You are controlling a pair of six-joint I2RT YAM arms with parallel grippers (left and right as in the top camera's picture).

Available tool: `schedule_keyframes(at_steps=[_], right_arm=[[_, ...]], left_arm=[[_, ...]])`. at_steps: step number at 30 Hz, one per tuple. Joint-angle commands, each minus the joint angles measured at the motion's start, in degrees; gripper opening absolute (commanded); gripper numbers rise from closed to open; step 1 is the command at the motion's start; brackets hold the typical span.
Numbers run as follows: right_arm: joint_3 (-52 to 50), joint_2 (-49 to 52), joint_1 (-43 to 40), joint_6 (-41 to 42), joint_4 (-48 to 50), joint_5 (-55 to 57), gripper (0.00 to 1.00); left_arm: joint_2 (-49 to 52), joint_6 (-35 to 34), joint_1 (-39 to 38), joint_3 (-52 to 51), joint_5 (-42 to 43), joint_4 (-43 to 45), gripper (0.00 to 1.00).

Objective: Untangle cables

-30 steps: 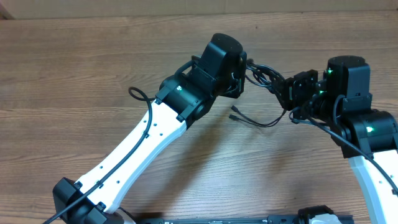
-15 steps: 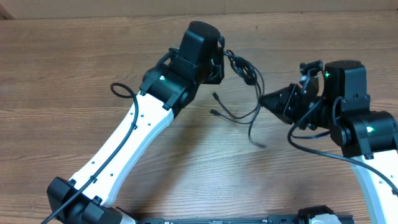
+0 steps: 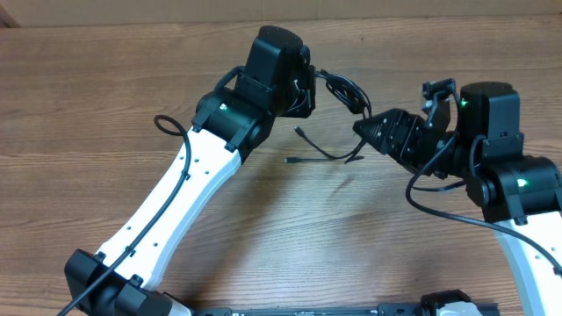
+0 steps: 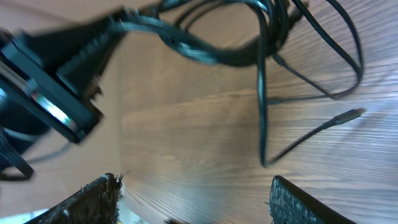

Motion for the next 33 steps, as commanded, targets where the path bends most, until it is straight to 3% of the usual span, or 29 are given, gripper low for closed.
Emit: schedule_keyframes(at_steps=[1,5,9,13,21,23,24,28,30,33], right_arm=[[1.42,-0.31,0.17,8.55,2.14,0.98,0.75],[1.42,-0.31,0.17,9.84,2.73,4.96,0.75],[1.42,-0.31,0.17,9.31,0.35,9.64,0.75],[1.42,-0.31,0.20,4.24,-2.49,9.09,0.75],[1.38,0.39,0.24,-9.20,-7.72,9.18,0.72],[1.38,0.98,0.24,-10.16,-7.41,10.12,0.55],[1.38,1.36,0.24,-10.16,-7.04,11.23,0.40],[1.38,2.97,0.24,-10.12,-6.16,18.21,0.15],[1.38,3.69,0.24,-10.12,-6.21,20.70,0.04],[1.38,4.96,0.24,-9.86,-7.15,24.35,0.04]], left_arm=[[-0.26,1.18,-0.11,0.76,2.93,0.44,0.04],[-0.26,3.82,-0.11,0.76,4.79,0.46,0.04],[-0.26,13.25,-0.09,0.76,6.03,0.57,0.04],[-0.26,13.38,-0.09,0.76,6.54,1.40,0.04],[-0.26,13.44,0.02,0.76,18.21,11.50,0.04],[-0.26,13.92,0.04,0.76,20.65,12.90,0.04],[-0.26,15.15,0.13,0.76,21.55,13.14,0.04],[-0.26,18.08,1.05,0.76,26.10,13.09,0.04],[-0.26,18.10,1.64,0.76,28.96,13.11,0.04],[-0.26,19.85,2.95,0.76,32.26,13.07,0.04]])
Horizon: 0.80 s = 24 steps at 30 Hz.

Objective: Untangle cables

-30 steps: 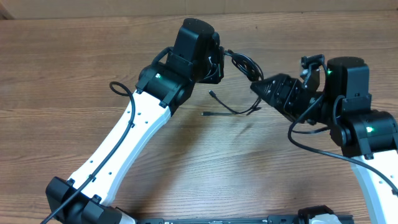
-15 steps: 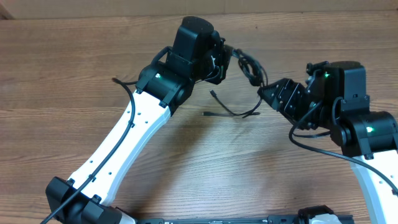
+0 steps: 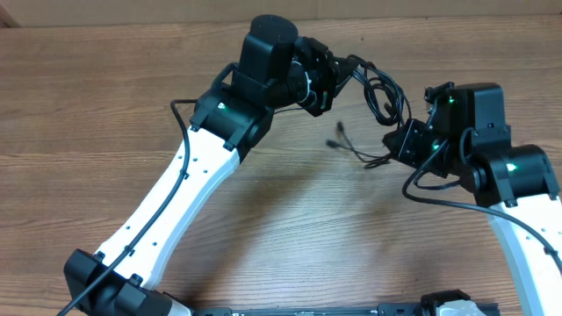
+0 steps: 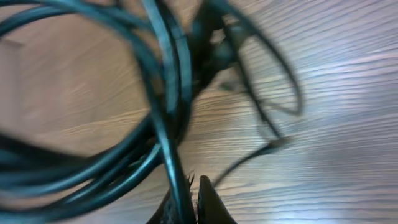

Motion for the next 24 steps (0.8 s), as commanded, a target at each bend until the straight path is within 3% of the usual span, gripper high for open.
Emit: schedule_keyframes(at_steps=[1,6,7,16,17,21,24], right_arm=[[1.36,1.27,0.22,-0.22,-1.07,7.23,0.04],[1.33,1.86,0.15,3.39,-5.77,15.54,0.04],[1.33,1.86,0.15,5.18,-6.56,17.59,0.04],[1.33,1.86,0.15,7.56,-5.68,18.40,0.04],[1.33,1.86,0.15,7.39,-5.70,17.27,0.13],[1.33,1.86,0.17,0.76,-5.70,9.38,0.65],[1.33,1.86,0.17,-2.32,-5.73,5.79,0.75]], left_arm=[[-0.26,4.66,2.16,0.76,7.10,0.66,0.04],[-0.26,26.10,6.64,0.76,12.41,0.44,0.04],[-0.26,32.22,7.87,0.76,15.96,0.42,0.04],[-0.26,63.91,12.44,0.76,40.92,-0.24,0.04],[-0.26,67.95,12.46,0.76,43.36,-0.92,0.04],[-0.24,80.02,12.44,0.76,46.34,-5.75,0.04],[-0.22,85.53,12.44,0.76,46.10,-9.07,0.04]])
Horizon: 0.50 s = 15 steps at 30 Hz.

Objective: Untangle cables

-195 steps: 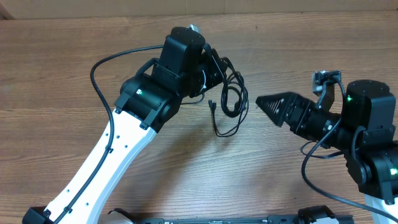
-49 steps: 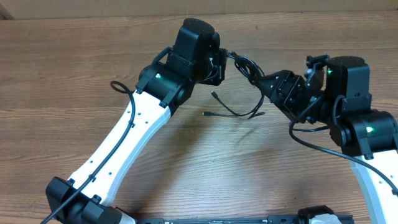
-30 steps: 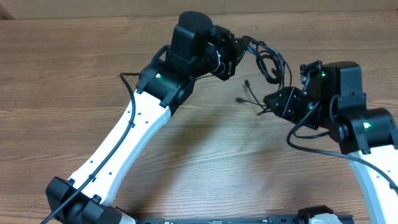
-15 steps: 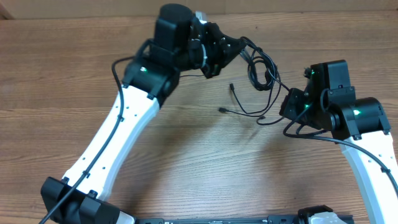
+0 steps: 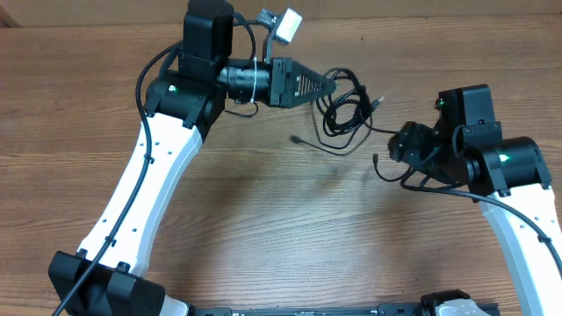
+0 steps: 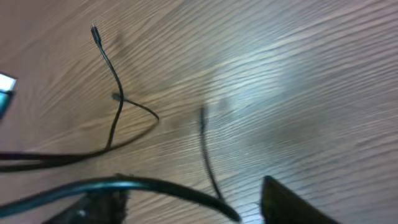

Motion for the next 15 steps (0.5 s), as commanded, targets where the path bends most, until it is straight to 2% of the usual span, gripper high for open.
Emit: schedule_keyframes(at_steps=[1,7,11,15], right_arm=[[1.25,-0.02,-0.09,-5.64,0.33,-6.62,0.77],[1.25,-0.02,-0.09,-7.80,0.81,-10.78,0.81],[1.25,-0.02,-0.09,-12.07,2.47,-18.56,0.82],[1.27,-0.04,-0.09,-12.07,3.58,-21.00,0.82]], left_arm=[[-0.24,15.21,0.44,0.74,4.63,-2.95,0.04],[-0.24,24.74,0.44,0.74,4.66,-8.52,0.04],[-0.24,31.65,0.44,0.74,4.61,-14.14,0.04],[-0.24,35.12,0.61,0.74,3.32,-18.91,0.04]])
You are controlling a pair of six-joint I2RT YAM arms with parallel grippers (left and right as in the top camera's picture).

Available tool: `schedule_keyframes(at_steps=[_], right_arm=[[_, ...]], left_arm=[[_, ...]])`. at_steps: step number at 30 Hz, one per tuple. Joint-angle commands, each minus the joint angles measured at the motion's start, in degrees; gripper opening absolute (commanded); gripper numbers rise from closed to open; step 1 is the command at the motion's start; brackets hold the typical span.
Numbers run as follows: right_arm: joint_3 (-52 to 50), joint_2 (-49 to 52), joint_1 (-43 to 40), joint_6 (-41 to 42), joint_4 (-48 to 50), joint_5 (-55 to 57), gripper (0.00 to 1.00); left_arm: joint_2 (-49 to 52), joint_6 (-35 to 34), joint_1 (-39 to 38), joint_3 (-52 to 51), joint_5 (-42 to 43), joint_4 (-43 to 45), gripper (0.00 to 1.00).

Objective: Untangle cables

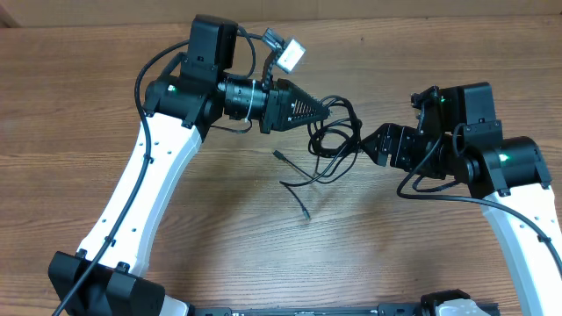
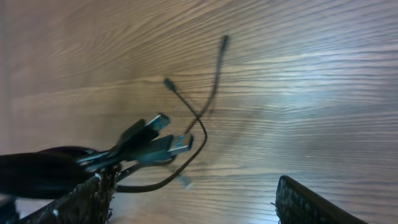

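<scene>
A tangle of black cables (image 1: pixel 335 136) hangs at mid-table from my left gripper (image 1: pixel 323 112), which points right and is shut on the bundle's upper loops. Two thin loose ends trail onto the wood, one plug (image 1: pixel 277 155) to the left and another (image 1: pixel 306 213) nearer me. My right gripper (image 1: pixel 372 146) points left, just right of the bundle, and is open. In the right wrist view the right gripper (image 2: pixel 194 190) has its fingers (image 2: pixel 305 202) wide apart over bare wood. USB plugs (image 2: pixel 163 145) stick out beside the left finger, and a thin cable end (image 2: pixel 221 42) lies beyond.
The wooden table (image 1: pixel 439 53) runs to its far edge along the top of the overhead view. The left arm's white link (image 1: pixel 149 193) crosses the left half, and the right arm's base link (image 1: pixel 527 254) stands at the right. A white camera block (image 1: pixel 292 53) sits above the left wrist.
My right gripper has moved left, from apart with a strand stretched to it, up against the bundle. The left gripper has shifted slightly down and right. A loose end now lies lower on the table.
At first the left gripper held the bundle at the back middle with the right gripper open beside it. Then the right was shut on a cable close to the left. Later the arms stood apart, a strand stretched between them. Now the right is open by the bundle.
</scene>
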Motion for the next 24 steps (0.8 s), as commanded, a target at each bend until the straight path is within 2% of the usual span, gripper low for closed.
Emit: schedule_keyframes(at_steps=[1,5,13,19,24], right_arm=[[1.25,-0.07,-0.04,-2.80,1.18,-5.95,0.82],[1.25,-1.18,0.02,-7.56,3.13,-12.81,0.82],[1.25,-8.17,0.02,-9.38,4.87,-15.89,0.83],[1.25,-13.86,0.02,-9.33,7.41,-22.32,0.83],[1.25,-14.43,0.02,-9.33,7.37,-22.49,0.84]], left_arm=[[-0.24,6.58,0.37,0.74,-0.87,-2.93,0.04],[-0.26,7.50,0.44,0.74,-7.69,-7.72,0.04],[-0.28,12.11,2.03,0.74,-8.11,-10.73,0.04],[-0.31,12.17,4.59,0.74,5.14,-8.39,0.04],[-0.28,12.35,4.70,0.74,14.97,-3.65,0.04]])
